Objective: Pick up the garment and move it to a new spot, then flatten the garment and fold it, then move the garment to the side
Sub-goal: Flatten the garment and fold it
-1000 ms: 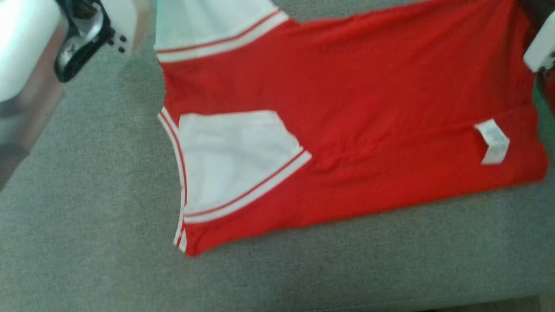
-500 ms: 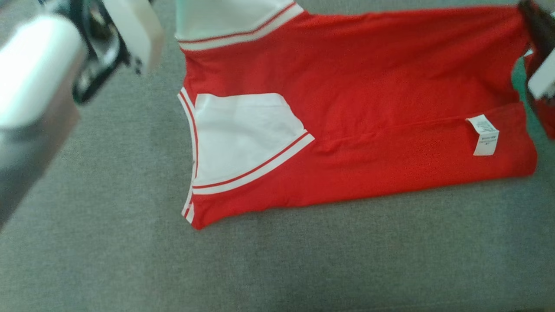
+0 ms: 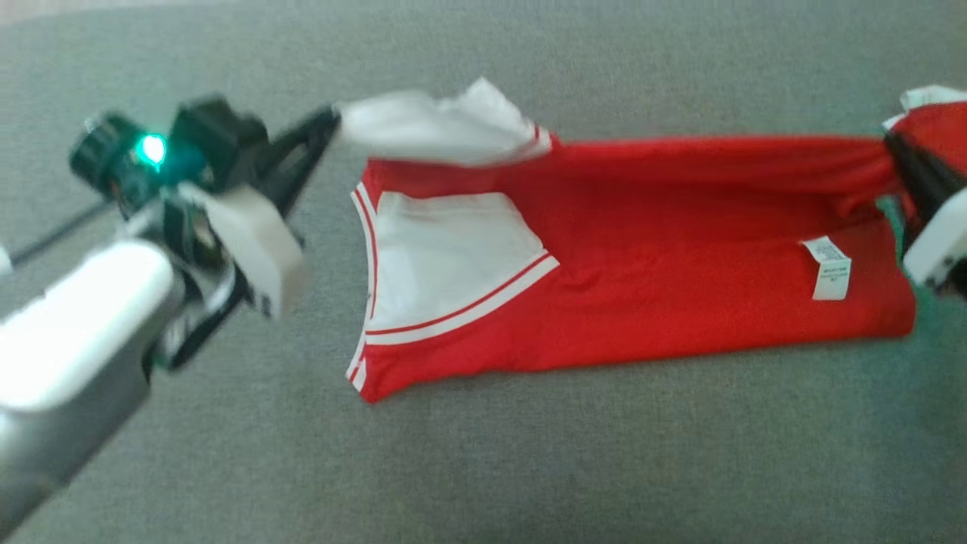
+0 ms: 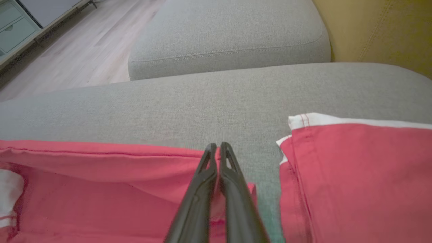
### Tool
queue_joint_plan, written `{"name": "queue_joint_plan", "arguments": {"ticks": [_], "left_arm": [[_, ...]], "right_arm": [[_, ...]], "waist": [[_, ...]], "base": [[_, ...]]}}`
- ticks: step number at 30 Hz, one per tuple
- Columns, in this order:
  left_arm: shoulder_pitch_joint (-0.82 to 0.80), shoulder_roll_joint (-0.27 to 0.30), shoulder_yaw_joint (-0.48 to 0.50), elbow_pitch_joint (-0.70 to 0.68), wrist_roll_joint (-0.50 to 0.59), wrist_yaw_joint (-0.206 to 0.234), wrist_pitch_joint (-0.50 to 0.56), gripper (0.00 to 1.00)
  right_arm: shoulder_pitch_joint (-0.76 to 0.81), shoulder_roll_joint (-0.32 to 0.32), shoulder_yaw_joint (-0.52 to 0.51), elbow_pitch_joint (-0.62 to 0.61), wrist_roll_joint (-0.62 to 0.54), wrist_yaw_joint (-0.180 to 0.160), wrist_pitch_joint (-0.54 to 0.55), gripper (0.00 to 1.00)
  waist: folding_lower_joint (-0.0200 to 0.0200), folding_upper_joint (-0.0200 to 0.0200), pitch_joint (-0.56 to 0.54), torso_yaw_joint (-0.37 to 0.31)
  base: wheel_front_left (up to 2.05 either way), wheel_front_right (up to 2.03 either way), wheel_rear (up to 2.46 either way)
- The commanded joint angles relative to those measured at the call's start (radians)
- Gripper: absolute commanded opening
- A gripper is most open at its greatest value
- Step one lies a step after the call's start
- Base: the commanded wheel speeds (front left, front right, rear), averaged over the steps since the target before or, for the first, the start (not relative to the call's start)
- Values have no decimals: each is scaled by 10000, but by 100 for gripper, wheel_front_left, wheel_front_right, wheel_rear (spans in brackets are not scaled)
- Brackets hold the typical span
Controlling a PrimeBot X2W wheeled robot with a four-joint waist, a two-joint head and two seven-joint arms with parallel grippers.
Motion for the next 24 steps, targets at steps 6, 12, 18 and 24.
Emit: {"name": "queue_joint_plan", "arguments": {"ticks": [6,12,18,24], "left_arm": [[997,911,201,-1597,-399,644,-84,0],[2181,956,-192,-2243,-668,1058,-248,0],[3186,478,-491,-2033,-986,1315,-741,0],[4080,-269,-327,-1462,-1056,1966,-2038,100]], "right_arm": [[1350,-498,-330,-505,45,-9,-257,0],[2315,-413,-631,-735,-173,-9,-377,0],[2891,-53,-1062,-594,-542,-9,-546,100],[3890,409,-1915,-623,-583,-9,-1123,100]], "waist": [[2,-1,-594,267],[2,-1,-665,334],[2,-1,-624,327],[2,-1,-731,412]], "base": [[0,0,0],[0,0,0],[0,0,0],[0,0,0]]}}
